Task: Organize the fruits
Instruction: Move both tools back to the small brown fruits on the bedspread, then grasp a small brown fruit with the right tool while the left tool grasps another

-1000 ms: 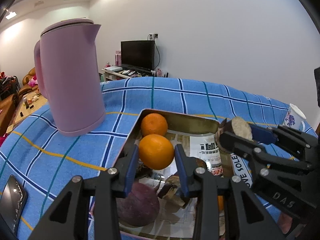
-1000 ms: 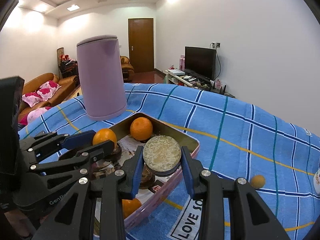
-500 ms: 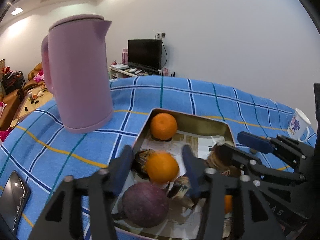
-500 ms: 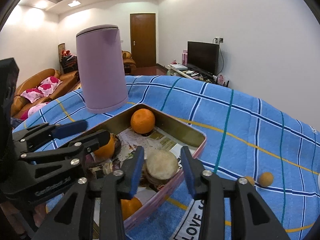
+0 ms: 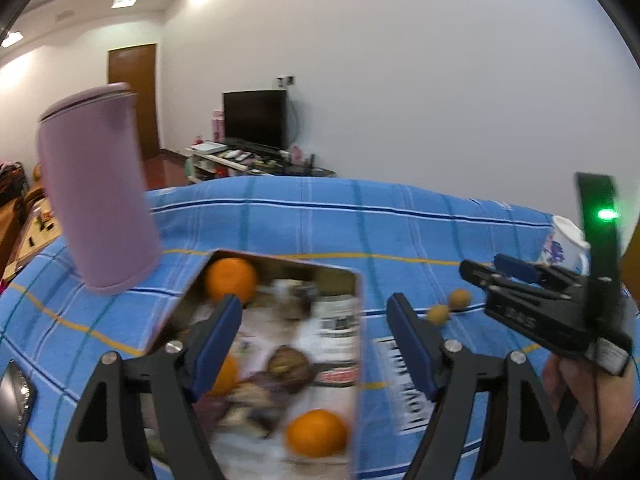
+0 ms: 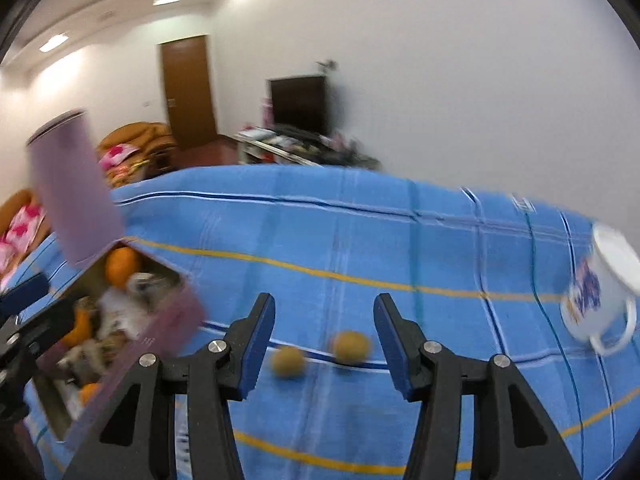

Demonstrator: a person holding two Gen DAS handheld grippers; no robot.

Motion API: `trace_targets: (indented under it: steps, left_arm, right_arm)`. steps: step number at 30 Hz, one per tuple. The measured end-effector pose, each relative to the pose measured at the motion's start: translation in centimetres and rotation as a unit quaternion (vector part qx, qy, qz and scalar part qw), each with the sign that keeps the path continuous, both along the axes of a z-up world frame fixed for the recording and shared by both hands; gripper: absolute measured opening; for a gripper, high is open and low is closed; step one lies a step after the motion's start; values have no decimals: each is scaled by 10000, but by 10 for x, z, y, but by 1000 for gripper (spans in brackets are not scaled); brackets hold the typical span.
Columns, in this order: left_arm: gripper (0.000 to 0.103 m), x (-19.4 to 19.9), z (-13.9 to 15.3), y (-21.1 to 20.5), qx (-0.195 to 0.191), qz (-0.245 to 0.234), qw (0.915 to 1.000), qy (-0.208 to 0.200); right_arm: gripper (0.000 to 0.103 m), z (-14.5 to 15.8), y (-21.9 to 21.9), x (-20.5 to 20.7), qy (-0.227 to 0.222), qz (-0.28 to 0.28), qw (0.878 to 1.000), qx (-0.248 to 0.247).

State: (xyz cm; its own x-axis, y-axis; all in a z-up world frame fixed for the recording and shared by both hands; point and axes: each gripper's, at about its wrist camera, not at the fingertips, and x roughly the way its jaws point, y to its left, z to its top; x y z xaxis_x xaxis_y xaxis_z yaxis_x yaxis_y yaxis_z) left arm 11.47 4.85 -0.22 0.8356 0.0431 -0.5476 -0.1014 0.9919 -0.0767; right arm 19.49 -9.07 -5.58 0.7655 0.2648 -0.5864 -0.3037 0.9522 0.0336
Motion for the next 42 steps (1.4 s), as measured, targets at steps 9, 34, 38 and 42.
trace_targets:
  steps: [9, 34, 38, 42]
  left_arm:
    - [78, 35, -12, -37, 46, -132, 9996, 258]
    - [61, 80, -46, -94, 33, -914, 9907, 1010]
    - [50, 89, -54, -101, 55, -987, 9878, 1204]
    - [35, 100, -62, -102, -85, -1093, 9835, 1437]
  right_arm:
    - [53, -30, -9, 29, 675, 76, 9977, -83]
    - [32, -35, -78, -4, 795, -292, 9964, 10]
    - [32, -37, -82, -5, 886, -254, 9957, 71]
    - [32, -39, -86, -4, 956, -228, 9951, 99]
